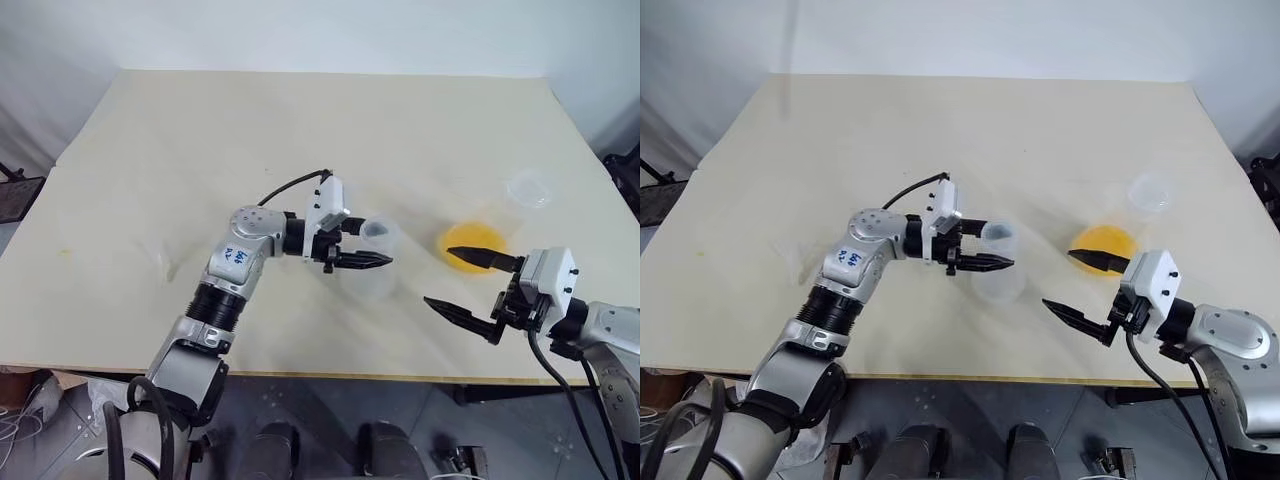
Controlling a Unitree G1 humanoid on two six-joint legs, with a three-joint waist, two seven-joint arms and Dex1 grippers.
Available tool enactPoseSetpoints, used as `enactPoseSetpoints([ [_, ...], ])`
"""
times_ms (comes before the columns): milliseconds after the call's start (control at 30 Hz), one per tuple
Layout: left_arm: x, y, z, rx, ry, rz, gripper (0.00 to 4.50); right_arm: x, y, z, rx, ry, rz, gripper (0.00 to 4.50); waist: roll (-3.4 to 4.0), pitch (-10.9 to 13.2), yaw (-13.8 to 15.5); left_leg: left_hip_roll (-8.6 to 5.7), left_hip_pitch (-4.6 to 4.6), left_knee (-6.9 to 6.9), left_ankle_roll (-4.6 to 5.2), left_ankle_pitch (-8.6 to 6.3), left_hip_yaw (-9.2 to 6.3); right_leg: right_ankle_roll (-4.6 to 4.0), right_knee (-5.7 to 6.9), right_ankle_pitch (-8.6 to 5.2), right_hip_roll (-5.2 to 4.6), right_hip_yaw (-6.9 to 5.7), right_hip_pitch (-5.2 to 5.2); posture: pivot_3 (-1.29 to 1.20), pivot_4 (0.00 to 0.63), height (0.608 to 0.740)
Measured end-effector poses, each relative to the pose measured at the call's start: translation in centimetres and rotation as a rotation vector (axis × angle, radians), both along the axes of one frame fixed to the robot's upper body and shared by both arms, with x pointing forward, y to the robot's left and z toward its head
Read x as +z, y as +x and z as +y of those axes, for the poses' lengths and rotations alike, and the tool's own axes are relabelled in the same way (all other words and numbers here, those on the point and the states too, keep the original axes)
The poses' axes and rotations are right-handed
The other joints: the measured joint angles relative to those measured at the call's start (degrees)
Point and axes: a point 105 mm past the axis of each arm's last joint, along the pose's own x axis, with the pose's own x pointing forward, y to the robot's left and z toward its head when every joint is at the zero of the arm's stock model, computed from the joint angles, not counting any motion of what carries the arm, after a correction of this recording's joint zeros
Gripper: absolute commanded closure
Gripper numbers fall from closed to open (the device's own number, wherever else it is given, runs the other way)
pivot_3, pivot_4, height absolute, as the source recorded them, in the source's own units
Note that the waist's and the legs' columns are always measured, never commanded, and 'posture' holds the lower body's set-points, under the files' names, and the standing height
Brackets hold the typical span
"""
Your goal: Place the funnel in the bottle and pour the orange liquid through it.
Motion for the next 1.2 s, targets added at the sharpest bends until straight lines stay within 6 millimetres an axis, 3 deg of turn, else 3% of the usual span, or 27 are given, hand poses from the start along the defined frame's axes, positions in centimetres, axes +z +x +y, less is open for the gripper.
enactPoseSetpoints([
  [167,-0.7,0.2,0.0,0.009,0.023,0.003,0.02,0.0,0.0,0.0,-0.003,-0.002,-0.002,0.0,0.0,0.0,0.24,-0.01,-0.01,0.01,0.01,0.0,0.0,0.0,-0.01,0.0,-0.01,0.0,0.0,0.0,0.15,0.74],
  [400,-0.2,0.1,0.9,0.016,0.051,0.009,0.02,0.2,0.0,-0.1,0.0,-0.027,-0.004,0.0,0.0,0.0,0.13,-0.01,-0.03,0.02,0.02,-0.01,0.01,0.0,-0.01,0.0,0.0,0.0,-0.02,0.0,0.15,0.74],
  [967,3.2,-0.3,10.2,0.225,0.011,-0.032,0.02,1.3,0.3,-0.2,0.091,-0.029,0.011,0.0,0.02,-0.01,0.11,0.03,-0.04,0.03,0.02,-0.01,-0.06,0.0,-0.01,0.0,-0.02,0.01,-0.01,0.0,0.15,0.74],
  [1200,3.6,-1.3,17.5,0.611,-0.051,-0.061,0.02,2.9,0.8,0.1,0.135,-0.017,-0.007,0.0,0.02,-0.01,-1.03,0.11,-0.03,-0.01,0.02,-0.01,-0.1,0.0,-0.04,0.0,-0.02,0.05,-0.03,0.0,0.15,0.74],
])
